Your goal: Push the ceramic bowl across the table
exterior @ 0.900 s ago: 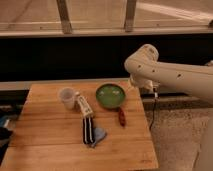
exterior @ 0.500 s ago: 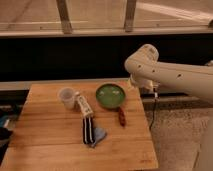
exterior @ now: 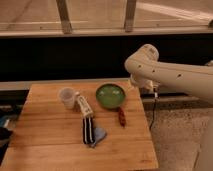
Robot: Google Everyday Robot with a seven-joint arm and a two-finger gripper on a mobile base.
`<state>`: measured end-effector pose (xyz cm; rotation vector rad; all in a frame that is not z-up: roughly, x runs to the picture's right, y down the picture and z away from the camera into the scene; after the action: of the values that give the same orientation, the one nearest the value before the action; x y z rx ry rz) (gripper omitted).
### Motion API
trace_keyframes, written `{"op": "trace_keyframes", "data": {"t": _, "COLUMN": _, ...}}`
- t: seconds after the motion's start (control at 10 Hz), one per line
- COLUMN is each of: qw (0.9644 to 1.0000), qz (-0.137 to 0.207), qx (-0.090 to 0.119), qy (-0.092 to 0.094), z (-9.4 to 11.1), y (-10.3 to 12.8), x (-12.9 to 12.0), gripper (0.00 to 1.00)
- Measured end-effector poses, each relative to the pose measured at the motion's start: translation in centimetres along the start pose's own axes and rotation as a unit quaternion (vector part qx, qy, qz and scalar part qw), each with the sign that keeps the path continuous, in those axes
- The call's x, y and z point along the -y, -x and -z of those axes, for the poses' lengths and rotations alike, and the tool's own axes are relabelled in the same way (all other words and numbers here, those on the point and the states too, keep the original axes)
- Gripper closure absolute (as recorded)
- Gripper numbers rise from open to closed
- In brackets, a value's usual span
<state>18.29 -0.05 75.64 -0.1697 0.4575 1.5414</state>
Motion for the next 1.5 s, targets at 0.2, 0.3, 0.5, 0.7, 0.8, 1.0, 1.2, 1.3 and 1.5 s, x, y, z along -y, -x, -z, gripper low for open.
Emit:
{"op": "trace_keyframes", "data": {"t": 0.2, "qw": 1.0000, "qz": 0.000, "qx": 0.000, "qy": 0.000, "z": 0.0, "y": 0.0, "x": 0.0, "gripper": 0.30}}
{"op": "trace_keyframes", "data": {"t": 0.3, "qw": 1.0000, "qz": 0.000, "qx": 0.000, "qy": 0.000, "z": 0.0, "y": 0.0, "x": 0.0, "gripper": 0.30}}
{"op": "trace_keyframes", "data": {"t": 0.5, "qw": 1.0000, "qz": 0.000, "qx": 0.000, "qy": 0.000, "z": 0.0, "y": 0.0, "x": 0.0, "gripper": 0.30}}
{"op": "trace_keyframes", "data": {"t": 0.7, "qw": 1.0000, "qz": 0.000, "qx": 0.000, "qy": 0.000, "z": 0.0, "y": 0.0, "x": 0.0, "gripper": 0.30}}
{"op": "trace_keyframes", "data": {"t": 0.8, "qw": 1.0000, "qz": 0.000, "qx": 0.000, "qy": 0.000, "z": 0.0, "y": 0.0, "x": 0.0, "gripper": 0.30}}
{"op": "trace_keyframes", "data": {"t": 1.0, "qw": 1.0000, "qz": 0.001, "qx": 0.000, "qy": -0.001, "z": 0.0, "y": 0.0, "x": 0.0, "gripper": 0.30}}
{"op": "trace_keyframes", "data": {"t": 1.2, "qw": 0.9996, "qz": 0.012, "qx": 0.019, "qy": -0.017, "z": 0.4, "y": 0.4, "x": 0.1, "gripper": 0.30}}
{"op": "trace_keyframes", "data": {"t": 1.3, "qw": 0.9982, "qz": 0.025, "qx": 0.039, "qy": -0.039, "z": 0.9, "y": 1.2, "x": -0.6, "gripper": 0.30}}
{"op": "trace_keyframes", "data": {"t": 1.5, "qw": 0.9902, "qz": 0.050, "qx": 0.071, "qy": -0.109, "z": 0.7, "y": 3.4, "x": -1.9, "gripper": 0.30}}
